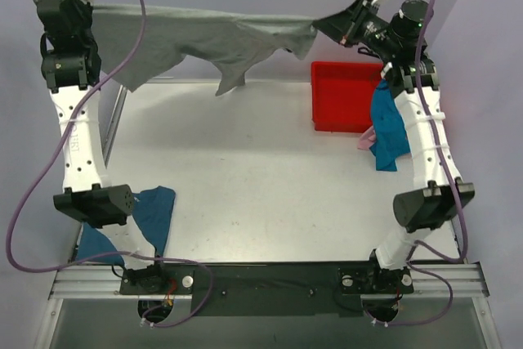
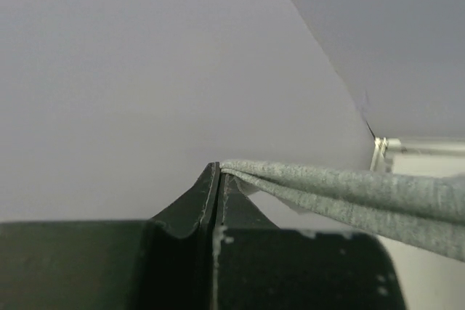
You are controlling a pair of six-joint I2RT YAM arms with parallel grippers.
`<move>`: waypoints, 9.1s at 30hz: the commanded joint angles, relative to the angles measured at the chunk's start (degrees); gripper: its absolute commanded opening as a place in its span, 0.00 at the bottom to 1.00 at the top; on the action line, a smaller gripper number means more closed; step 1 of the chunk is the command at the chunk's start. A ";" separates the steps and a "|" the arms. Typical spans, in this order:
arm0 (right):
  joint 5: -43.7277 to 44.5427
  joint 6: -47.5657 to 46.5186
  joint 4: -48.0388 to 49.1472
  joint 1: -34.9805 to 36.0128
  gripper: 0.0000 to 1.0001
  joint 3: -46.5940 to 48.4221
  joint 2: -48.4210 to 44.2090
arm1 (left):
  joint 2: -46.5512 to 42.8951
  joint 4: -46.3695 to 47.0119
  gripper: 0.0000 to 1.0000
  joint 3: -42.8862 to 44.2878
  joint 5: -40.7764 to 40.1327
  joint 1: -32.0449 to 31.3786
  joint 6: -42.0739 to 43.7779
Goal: Fold and stack the t-shirts
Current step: Flatten out the tshirt, then fold the flattened tshirt in 1/3 of the way
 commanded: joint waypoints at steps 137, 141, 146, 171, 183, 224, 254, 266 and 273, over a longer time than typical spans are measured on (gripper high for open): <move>20.59 -23.08 -30.76 8.25 0.00 -41.91 6.78 | 4.77 -3.11 0.00 -56.93 33.79 -47.50 -6.65; 20.43 -20.88 -29.54 6.32 0.00 -41.46 5.99 | 4.86 -2.84 0.00 -55.79 32.71 -45.74 -7.80; 16.03 -16.93 -27.16 5.08 0.00 -40.68 7.91 | 5.65 -2.74 0.00 -54.56 32.53 -43.81 -7.99; 20.24 -16.65 -29.88 5.17 0.31 -38.47 9.69 | 7.67 3.83 0.22 -59.30 30.52 -51.63 2.23; 23.95 -19.13 -29.98 9.13 0.00 -52.78 -3.33 | 7.14 1.82 0.00 -55.78 29.64 -48.56 -1.47; 15.14 -11.30 -20.48 7.72 0.00 -36.11 14.06 | 11.01 -0.75 0.08 -46.47 46.34 -43.89 -15.71; 36.33 -17.81 -30.67 7.99 0.60 -54.44 -8.16 | 3.12 -16.72 0.48 -41.26 38.26 -37.48 -7.45; 29.21 -12.71 -25.58 6.67 0.19 -62.55 -2.89 | -8.32 -19.27 0.48 -56.66 31.04 -33.44 -3.94; 32.19 -9.89 -28.73 -1.31 0.00 -72.12 -12.73 | -9.82 -25.33 0.44 -60.70 31.92 -34.57 2.48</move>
